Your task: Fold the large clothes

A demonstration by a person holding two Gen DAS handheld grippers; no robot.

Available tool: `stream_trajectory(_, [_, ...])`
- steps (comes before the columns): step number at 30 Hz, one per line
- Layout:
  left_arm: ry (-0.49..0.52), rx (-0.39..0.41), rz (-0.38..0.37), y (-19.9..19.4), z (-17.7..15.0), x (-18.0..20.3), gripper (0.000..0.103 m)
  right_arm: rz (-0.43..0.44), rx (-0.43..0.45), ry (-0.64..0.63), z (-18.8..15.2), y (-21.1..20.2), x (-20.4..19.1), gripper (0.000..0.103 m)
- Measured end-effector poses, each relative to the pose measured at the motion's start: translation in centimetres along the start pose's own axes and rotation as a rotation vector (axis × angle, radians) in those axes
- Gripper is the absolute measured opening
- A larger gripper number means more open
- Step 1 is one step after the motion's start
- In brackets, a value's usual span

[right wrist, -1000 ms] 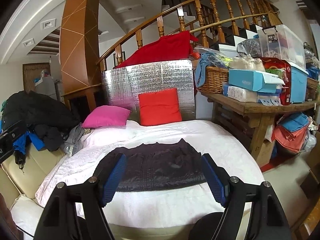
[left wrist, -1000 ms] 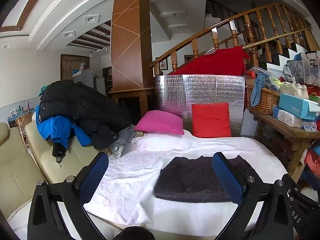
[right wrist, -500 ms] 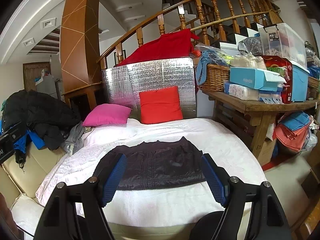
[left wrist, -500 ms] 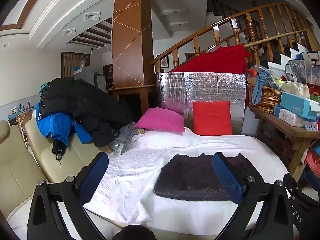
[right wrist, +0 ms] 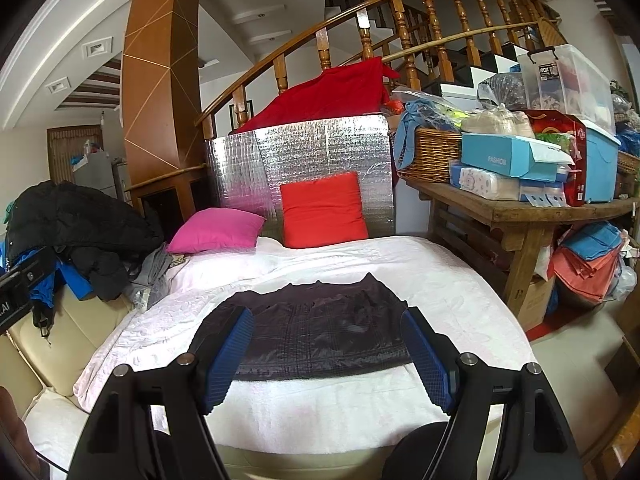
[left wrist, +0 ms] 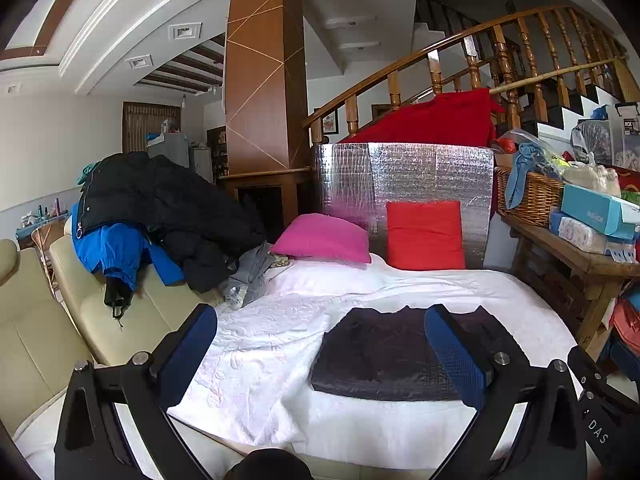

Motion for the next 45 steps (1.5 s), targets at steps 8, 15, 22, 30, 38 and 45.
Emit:
stream_trajectory(8, [0.002, 0.000, 0.004, 0.1, 0.0, -0.2, 0.103, 0.004, 0.000, 0.001, 0.0, 0.1, 0.0, 0.080])
stream_trajectory(15, [0.000, -0.003, 0.002, 0.2, -0.1, -0.4, 0.103, 0.003, 0.002, 0.001, 0.1, 0.0, -0.1, 0.080])
stream_trajectory(22, [0.000, -0.002, 0.006, 0.4, 0.0, -0.3, 0.103, 0.001, 0.005, 0.007, 0.1, -0.1, -0.3, 0.080])
stream_trajectory(30, [0.003, -0.004, 0.008, 0.4, -0.1, -0.3, 0.103, 0.002, 0.006, 0.003, 0.1, 0.0, -0.6, 0.080])
stream_trajectory(38, [0.012, -0.010, 0.017, 1.1, -0.3, -0.6, 0.103, 0.002, 0.001, 0.000, 0.1, 0.4, -0.8, 0.080])
stream_trajectory(45, [0.020, -0.041, -0.022, 3.2, -0.2, 0.1, 0.103, 0.008, -0.005, -0.007, 0.8, 2.1, -1.2, 0.080])
Point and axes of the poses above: each gripper's, at about its wrist camera, not at the fingertips, and y roughly the way its jaws point, x to its right, z to its top, the point moved 10 cm from there along y, roughly the way its jaws point, and after that the axes turned 11 degrees about -y, right-handed, at the moved point
